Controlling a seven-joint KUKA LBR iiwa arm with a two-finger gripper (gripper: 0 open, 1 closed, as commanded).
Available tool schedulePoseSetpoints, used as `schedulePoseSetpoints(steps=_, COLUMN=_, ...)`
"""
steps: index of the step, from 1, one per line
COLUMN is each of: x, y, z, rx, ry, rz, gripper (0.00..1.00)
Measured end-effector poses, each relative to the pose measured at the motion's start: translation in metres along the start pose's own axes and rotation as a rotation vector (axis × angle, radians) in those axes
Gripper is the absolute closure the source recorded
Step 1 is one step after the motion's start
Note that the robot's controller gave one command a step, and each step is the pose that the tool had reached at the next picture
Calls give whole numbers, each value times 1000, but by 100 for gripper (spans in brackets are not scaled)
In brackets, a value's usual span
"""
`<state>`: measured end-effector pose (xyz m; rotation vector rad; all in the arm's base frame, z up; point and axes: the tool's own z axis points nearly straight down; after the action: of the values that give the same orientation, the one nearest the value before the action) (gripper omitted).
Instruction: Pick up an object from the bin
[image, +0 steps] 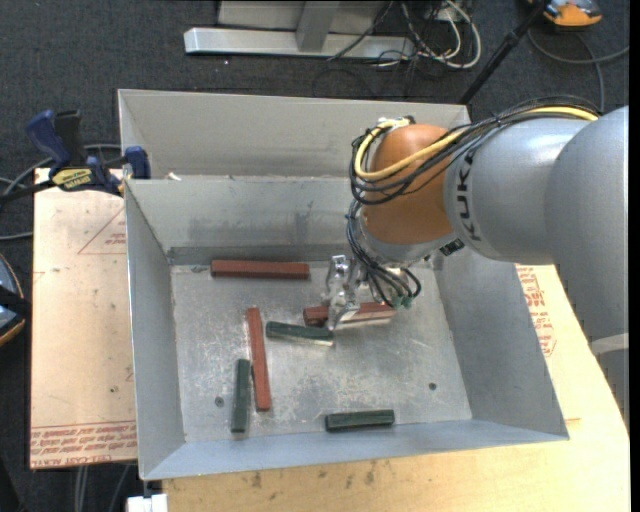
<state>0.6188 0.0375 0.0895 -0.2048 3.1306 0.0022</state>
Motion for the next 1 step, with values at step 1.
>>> schedulePoseSetpoints(steps=1, x=2, y=0, z=-10, rx=-1, ry=8, rz=0, gripper=100)
